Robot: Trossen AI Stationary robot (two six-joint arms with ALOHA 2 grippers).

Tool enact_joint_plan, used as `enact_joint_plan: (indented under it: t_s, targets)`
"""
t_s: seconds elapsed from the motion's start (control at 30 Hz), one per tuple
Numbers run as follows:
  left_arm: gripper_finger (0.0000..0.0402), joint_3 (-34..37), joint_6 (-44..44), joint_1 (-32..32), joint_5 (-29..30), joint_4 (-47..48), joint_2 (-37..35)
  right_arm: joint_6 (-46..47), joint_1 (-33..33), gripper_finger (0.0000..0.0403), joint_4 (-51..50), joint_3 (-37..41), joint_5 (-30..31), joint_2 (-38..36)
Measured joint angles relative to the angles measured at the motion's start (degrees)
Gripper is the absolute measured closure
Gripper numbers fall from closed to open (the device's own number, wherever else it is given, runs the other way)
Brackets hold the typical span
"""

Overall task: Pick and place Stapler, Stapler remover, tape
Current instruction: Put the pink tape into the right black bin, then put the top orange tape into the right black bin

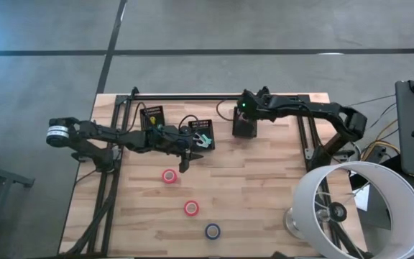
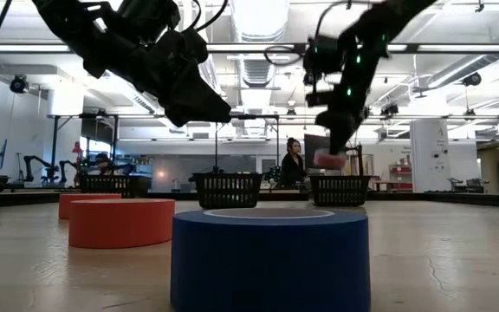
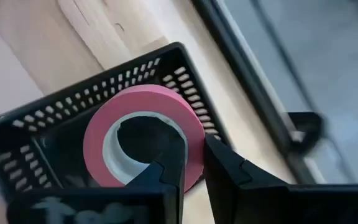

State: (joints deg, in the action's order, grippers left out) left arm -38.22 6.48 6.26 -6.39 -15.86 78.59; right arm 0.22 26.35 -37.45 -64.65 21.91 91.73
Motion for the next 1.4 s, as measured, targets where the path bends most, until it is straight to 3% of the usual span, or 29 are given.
enact_joint_plan:
  t_s: [0.17, 0.43, 0.6, 1.0, 1.4]
  targets:
    - [0.0245, 0.0, 0.0, 0.0, 0.0, 0.0, 0.0, -0.6, 4.2, 0.0365, 7.4, 3.0, -2.8, 3.9]
    - [0.0245, 0.0, 0.0, 0.0, 0.0, 0.1, 0.0, -2.4, 5.8, 0.0363, 7.8, 1.2, -2.9, 8.6]
    - [0.0245, 0.0, 0.0, 0.0, 0.0, 0.1, 0.0, -3.7, 5.8, 0.0341, 7.6, -0.4, -2.9, 9.6]
    - [0.0245, 0.0, 0.0, 0.0, 0.0, 0.2, 0.0, -3.4, 5.8, 0.0282, 3.8, -0.7, -2.9, 8.8]
    - [0.0245, 0.0, 0.0, 0.0, 0.0, 0.2, 0.0, 3.3, 2.2, 0.0290, -0.6, -1.5, -2.9, 6.0]
